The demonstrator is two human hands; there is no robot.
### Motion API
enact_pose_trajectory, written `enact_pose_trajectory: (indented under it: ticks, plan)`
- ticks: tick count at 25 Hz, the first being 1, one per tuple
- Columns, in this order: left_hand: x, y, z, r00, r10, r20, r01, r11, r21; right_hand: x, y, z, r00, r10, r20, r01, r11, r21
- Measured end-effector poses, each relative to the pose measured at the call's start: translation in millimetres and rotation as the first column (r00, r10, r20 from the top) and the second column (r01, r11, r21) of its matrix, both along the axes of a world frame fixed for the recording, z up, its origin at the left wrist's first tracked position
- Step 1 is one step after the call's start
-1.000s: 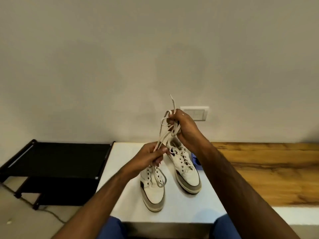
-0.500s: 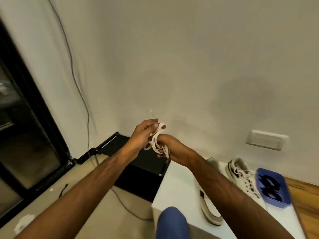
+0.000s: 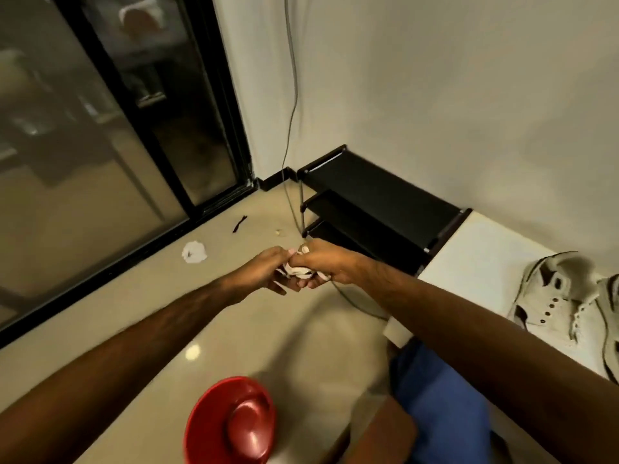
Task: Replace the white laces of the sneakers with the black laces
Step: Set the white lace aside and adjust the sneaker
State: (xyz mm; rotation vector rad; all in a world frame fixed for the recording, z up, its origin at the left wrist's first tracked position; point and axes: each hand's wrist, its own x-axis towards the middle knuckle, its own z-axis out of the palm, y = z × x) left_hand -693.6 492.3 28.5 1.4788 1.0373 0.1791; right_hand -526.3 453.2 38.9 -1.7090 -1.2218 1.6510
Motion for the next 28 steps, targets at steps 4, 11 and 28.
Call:
enact_pose_trajectory:
  ticks: [4,11,28]
  plan:
    - [-68,-37,-47,0.985,0.107,-0.139,-0.123,0.986,-0.114,-62,-6,-60,0.968,0.239,-0.078,-0.249,0.952,-0.176]
    - [-161,-103,-99,0.877,0.089,-0.472,-0.213,0.953,-0.216,-150,-32,-103,0.855,0.476,-0.205,-0.518,0.767,-0.378]
    - [46,-32,-32,0.66,0.044,-0.75,0.667,0.423,0.613,55,-49,-38,0.659,0.119,0.743,-0.453,0.851,0.265]
